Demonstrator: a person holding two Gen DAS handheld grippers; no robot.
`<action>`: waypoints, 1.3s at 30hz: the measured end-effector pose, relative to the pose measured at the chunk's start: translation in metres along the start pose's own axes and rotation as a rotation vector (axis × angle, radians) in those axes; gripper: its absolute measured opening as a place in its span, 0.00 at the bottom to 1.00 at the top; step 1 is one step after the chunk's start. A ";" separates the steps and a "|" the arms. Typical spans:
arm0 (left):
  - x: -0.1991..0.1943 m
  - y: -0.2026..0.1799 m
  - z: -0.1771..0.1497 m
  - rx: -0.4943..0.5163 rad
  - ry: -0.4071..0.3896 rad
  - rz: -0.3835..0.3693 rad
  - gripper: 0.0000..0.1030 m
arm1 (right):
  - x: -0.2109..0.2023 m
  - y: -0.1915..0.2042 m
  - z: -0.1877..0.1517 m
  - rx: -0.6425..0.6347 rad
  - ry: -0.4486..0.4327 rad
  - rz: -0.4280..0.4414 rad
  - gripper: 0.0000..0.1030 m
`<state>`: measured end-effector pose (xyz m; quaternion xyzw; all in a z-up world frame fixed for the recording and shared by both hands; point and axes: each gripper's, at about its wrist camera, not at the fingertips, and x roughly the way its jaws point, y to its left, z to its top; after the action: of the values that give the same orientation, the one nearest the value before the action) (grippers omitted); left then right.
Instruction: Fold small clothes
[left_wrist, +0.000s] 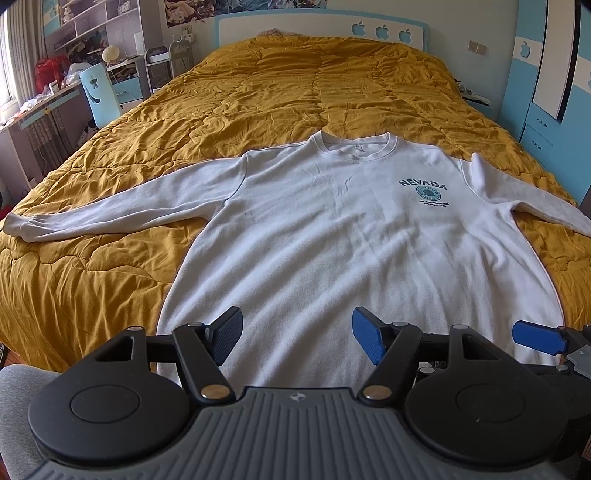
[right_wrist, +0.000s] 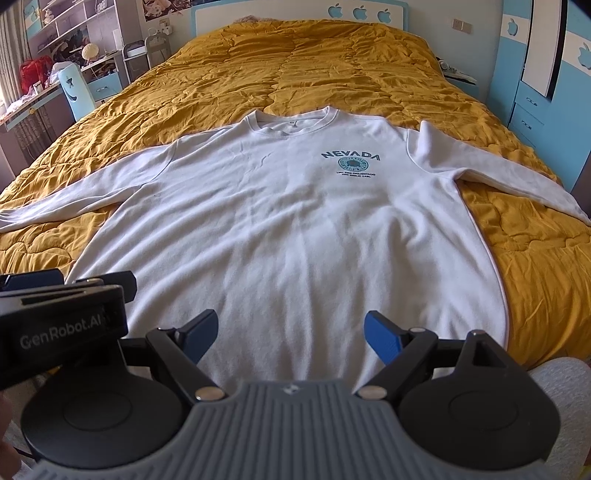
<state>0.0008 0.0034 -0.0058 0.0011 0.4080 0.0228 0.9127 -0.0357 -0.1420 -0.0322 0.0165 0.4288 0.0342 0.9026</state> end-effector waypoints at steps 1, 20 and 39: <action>0.000 0.000 0.000 0.002 0.000 0.002 0.77 | 0.000 0.000 0.000 -0.001 0.001 -0.001 0.80; 0.004 0.002 -0.002 -0.025 0.033 -0.010 0.79 | 0.001 -0.001 -0.002 -0.001 0.008 0.014 0.80; 0.004 -0.002 -0.004 -0.006 0.022 0.017 0.79 | 0.004 0.001 -0.003 0.004 0.021 0.030 0.80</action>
<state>0.0008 0.0016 -0.0117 0.0013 0.4177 0.0316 0.9080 -0.0357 -0.1408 -0.0375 0.0245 0.4380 0.0470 0.8974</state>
